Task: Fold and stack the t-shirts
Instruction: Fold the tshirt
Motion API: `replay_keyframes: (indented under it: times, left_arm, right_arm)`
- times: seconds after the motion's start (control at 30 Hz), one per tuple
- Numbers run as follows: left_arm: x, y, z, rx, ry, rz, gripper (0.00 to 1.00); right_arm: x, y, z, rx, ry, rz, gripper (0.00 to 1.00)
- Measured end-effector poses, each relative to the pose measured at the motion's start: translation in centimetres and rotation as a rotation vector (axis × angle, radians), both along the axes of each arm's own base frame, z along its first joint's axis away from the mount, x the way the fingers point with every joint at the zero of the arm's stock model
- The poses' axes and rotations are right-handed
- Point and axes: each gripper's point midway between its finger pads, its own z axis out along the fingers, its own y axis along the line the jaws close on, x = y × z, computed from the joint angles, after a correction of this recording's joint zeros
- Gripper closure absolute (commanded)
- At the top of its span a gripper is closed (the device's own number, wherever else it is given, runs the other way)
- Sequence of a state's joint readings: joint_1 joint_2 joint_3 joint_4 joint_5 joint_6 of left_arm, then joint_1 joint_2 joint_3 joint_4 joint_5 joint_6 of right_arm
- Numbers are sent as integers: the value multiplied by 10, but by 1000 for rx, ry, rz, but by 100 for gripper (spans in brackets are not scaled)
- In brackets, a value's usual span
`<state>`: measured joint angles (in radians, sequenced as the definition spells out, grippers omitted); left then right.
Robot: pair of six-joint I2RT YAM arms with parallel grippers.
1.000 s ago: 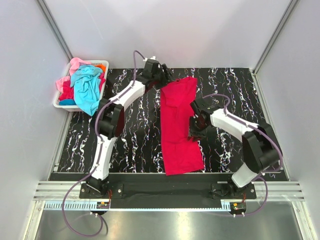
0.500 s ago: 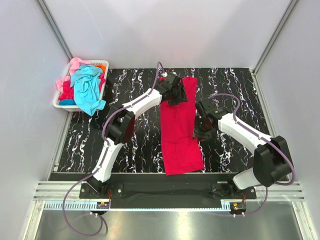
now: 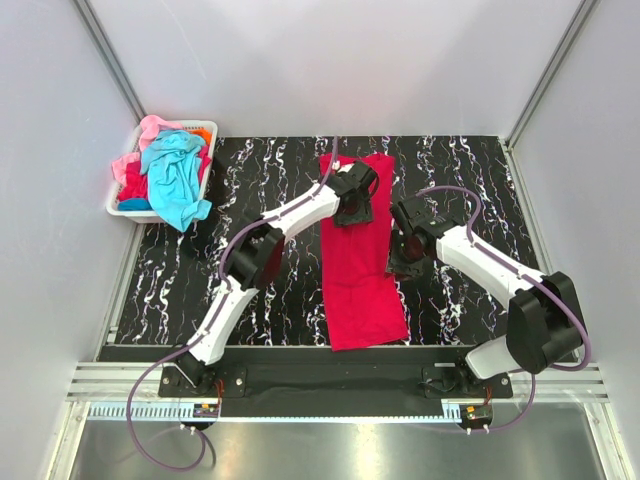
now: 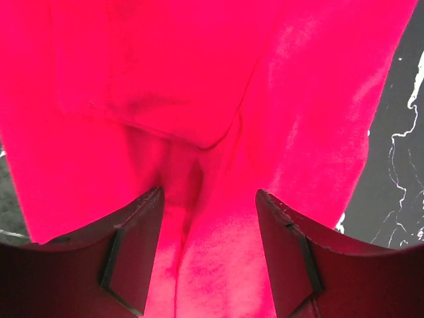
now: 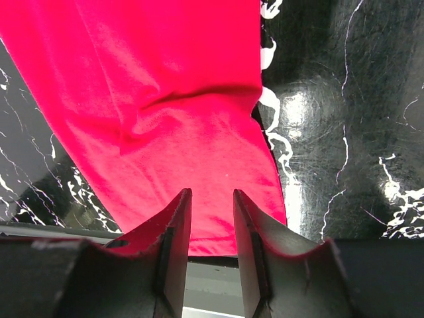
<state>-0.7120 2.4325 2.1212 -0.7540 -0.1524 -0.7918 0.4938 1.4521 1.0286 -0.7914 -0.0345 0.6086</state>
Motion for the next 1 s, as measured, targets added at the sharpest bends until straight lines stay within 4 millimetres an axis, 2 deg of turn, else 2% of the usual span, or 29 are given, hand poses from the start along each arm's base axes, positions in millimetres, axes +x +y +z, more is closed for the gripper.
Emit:
replay_keyframes:
  times: [0.13,0.4,0.53,0.73,0.83,0.93,1.0]
  left_arm:
    - [5,2,-3,26,1,14,37]
    - [35,-1,-3,16,-30,47,38]
    - [54,10,-3,1,-45,81,38]
    - [84,32,0,-50,-64,127,38]
    - [97,34,1,-96,-91,118,38]
    - [92,38,3,-112,-102,87,37]
    - [79,43,5,-102,-93,60,36]
  right_arm:
    - [0,0,1,1,-1,-2,61]
    - [6,2,7,2,-16,-4,60]
    - [14,2,7,-18,-20,-7,60]
    - [24,4,-5,-57,8,1,60]
    - [29,5,-9,-71,11,4,59]
    - [35,5,-7,-79,-1,3,54]
    - [39,5,-4,-83,-17,2,47]
